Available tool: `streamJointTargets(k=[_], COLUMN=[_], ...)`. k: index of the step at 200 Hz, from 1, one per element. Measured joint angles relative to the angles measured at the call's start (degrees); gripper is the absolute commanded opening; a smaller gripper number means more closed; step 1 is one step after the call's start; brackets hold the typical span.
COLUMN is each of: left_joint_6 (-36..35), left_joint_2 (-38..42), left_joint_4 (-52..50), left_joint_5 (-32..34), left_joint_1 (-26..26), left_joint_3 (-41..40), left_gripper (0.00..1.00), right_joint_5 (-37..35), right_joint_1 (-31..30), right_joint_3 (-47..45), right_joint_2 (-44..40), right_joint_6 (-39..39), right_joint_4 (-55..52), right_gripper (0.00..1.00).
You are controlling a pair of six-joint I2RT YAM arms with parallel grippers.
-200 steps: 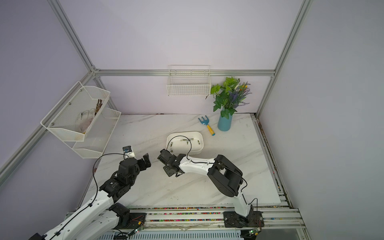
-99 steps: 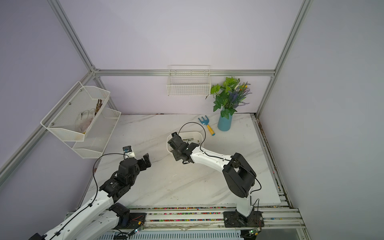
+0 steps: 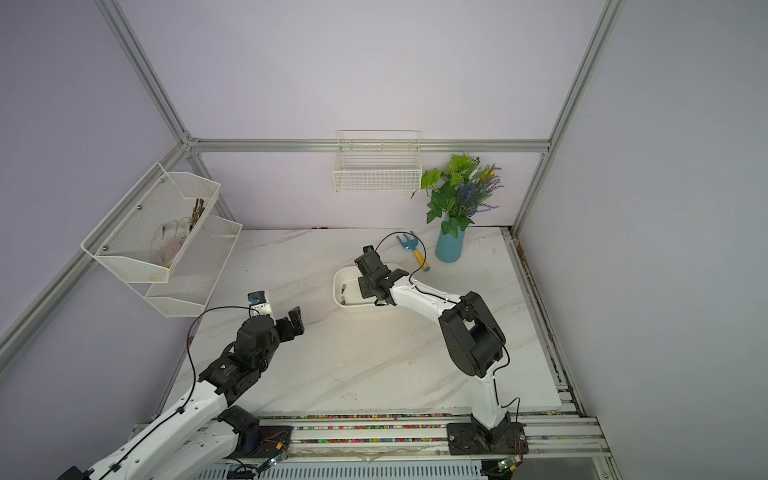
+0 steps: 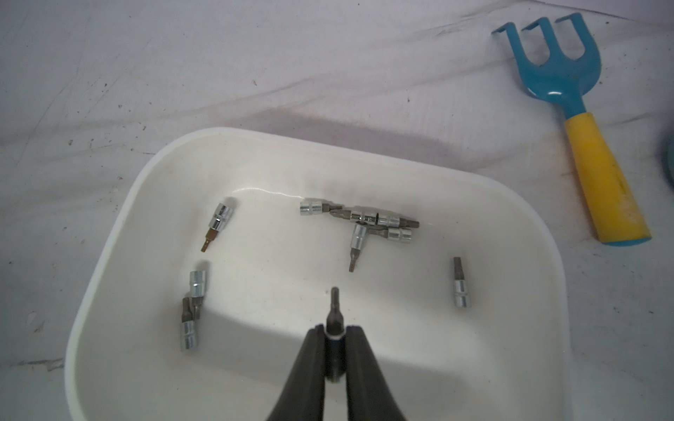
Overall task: Put the bit on the desktop into the storage box
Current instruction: Place the screwdriver bit in the storage box.
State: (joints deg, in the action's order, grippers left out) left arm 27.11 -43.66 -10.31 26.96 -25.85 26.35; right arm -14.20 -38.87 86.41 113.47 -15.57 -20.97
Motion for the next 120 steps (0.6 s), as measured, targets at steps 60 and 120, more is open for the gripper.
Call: streamJointTargets(k=[60, 120], left_joint_6=[-3.3, -6.5], left_joint_2=[1.1, 2.6], left_joint_4=[2.4, 6.2], left_joint_5=[-4.5, -8.2], left_joint_1=[0.0, 0.0], left_joint_3=[-0.9, -2.8], left_gripper=[1.00, 1.00], right_joint_5=[0.3, -4.6], right_joint_1=[0.7, 1.3], right_joint_3=[-4.4, -25.3], right_joint_2=[-5.2, -33.2], right_joint_6=[-0.5, 0.6], right_joint_4=[1.5, 12.0], right_gripper=[0.48, 1.00])
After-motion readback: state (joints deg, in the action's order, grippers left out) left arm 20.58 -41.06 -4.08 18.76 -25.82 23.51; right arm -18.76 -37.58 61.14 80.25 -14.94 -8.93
